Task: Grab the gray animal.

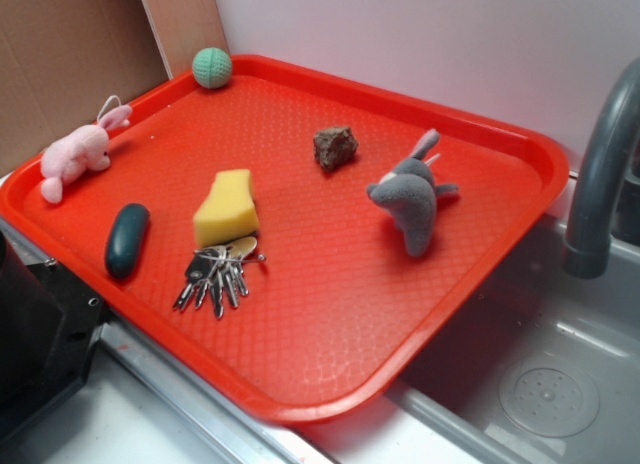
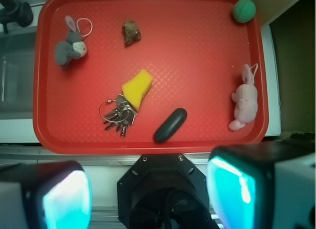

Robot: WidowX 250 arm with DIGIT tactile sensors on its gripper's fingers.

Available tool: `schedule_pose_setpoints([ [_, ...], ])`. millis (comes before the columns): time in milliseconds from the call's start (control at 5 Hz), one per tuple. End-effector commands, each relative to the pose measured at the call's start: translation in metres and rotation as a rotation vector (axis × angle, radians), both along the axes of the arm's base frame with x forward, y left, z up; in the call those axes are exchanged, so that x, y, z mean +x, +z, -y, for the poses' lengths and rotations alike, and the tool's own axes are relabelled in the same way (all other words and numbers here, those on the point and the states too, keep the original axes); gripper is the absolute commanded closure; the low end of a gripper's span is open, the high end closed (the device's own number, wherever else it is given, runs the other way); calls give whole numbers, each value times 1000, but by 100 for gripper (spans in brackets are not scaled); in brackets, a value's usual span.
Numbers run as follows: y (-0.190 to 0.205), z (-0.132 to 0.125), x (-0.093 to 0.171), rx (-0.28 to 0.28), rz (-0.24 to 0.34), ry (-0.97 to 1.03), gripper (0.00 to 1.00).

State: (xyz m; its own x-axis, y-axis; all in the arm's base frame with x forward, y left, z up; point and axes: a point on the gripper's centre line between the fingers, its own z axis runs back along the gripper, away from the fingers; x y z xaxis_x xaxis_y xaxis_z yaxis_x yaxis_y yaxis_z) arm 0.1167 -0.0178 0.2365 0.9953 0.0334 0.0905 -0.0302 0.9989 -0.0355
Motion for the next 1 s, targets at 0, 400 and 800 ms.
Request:
schedule_pose_setpoints([
  [0,0,0,0,0,0,0,0],
  [400,-58,26,76,-92,32,316,0],
  [800,-66,21,87,-118,67,565,0],
])
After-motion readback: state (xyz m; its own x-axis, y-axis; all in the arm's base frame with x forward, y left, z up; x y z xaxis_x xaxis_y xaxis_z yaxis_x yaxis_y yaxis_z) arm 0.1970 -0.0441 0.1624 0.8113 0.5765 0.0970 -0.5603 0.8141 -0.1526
